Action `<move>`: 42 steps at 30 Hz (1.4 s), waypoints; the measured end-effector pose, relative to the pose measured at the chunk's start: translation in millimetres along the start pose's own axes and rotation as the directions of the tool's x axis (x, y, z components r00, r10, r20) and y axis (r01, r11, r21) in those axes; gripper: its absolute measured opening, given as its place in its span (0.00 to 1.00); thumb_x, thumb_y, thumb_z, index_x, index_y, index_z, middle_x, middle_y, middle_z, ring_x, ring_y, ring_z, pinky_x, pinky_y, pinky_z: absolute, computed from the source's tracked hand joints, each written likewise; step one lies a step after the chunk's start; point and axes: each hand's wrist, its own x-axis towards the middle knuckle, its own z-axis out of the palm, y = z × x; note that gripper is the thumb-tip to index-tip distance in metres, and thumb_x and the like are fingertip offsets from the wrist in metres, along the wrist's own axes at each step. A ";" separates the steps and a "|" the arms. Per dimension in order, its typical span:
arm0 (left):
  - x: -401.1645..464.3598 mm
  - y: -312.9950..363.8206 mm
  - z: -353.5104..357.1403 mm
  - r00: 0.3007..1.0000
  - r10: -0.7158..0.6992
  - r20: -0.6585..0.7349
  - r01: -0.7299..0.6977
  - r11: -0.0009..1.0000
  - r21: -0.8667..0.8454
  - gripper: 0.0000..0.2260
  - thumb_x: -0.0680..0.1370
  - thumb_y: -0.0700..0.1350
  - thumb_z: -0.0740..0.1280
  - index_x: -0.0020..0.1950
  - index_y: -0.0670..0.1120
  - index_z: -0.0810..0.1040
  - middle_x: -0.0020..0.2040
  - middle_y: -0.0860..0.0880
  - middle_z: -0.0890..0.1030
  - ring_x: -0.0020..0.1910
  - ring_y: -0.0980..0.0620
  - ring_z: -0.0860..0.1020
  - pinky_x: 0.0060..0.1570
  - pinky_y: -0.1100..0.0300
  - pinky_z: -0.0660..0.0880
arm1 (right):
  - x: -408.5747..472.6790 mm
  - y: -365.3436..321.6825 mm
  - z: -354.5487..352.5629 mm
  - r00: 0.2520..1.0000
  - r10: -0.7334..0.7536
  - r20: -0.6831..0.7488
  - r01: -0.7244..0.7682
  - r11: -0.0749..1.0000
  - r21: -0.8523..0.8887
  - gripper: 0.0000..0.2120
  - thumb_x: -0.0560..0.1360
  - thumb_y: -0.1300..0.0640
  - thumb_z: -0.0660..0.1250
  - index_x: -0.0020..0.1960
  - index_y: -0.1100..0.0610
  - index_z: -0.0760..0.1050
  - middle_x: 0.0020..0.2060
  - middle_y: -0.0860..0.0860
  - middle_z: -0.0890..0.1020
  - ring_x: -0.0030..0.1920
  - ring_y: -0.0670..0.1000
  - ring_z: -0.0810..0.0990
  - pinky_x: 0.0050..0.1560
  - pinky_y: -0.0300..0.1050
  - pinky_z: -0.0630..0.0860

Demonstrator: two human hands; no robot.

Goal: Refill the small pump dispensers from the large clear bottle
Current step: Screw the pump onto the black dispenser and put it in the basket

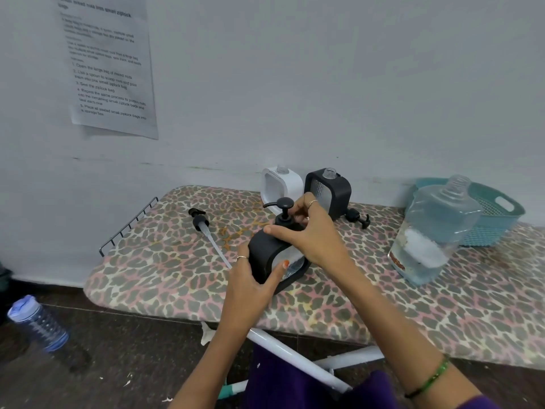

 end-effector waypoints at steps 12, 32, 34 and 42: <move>0.1 0.1 -1.7 0.999 0.033 0.021 -0.033 0.999 0.009 0.19 0.74 0.49 0.72 0.60 0.52 0.67 0.51 0.60 0.76 0.49 0.70 0.76 0.45 0.76 0.71 | -8.1 -1.5 -11.0 0.997 0.080 0.020 -0.081 0.996 0.047 0.13 0.70 0.61 0.77 0.51 0.54 0.77 0.49 0.46 0.82 0.54 0.45 0.79 0.57 0.37 0.74; 2.3 -3.4 -2.2 0.999 0.028 0.042 -0.027 1.000 -0.011 0.22 0.74 0.53 0.71 0.63 0.53 0.66 0.54 0.58 0.76 0.53 0.65 0.76 0.47 0.75 0.72 | -7.3 -7.4 -3.8 0.999 0.033 -0.038 -0.030 0.996 0.078 0.14 0.67 0.57 0.79 0.39 0.46 0.74 0.49 0.54 0.83 0.53 0.54 0.82 0.60 0.54 0.77; 1.3 -2.6 -2.9 0.999 0.026 0.044 -0.025 1.000 -0.017 0.21 0.75 0.53 0.71 0.63 0.54 0.66 0.54 0.59 0.76 0.52 0.67 0.76 0.47 0.75 0.71 | -8.9 -5.5 0.0 0.999 0.019 -0.032 -0.017 0.997 0.079 0.11 0.69 0.56 0.78 0.44 0.49 0.76 0.51 0.55 0.82 0.54 0.54 0.81 0.62 0.55 0.76; 3.5 -5.6 -0.9 0.999 -0.006 0.047 0.007 1.000 -0.020 0.23 0.74 0.51 0.72 0.65 0.52 0.66 0.55 0.60 0.76 0.54 0.66 0.76 0.51 0.71 0.73 | -10.0 11.4 -19.4 0.975 0.024 0.221 -0.071 0.976 0.207 0.18 0.79 0.67 0.64 0.68 0.58 0.73 0.62 0.50 0.80 0.64 0.44 0.77 0.69 0.45 0.71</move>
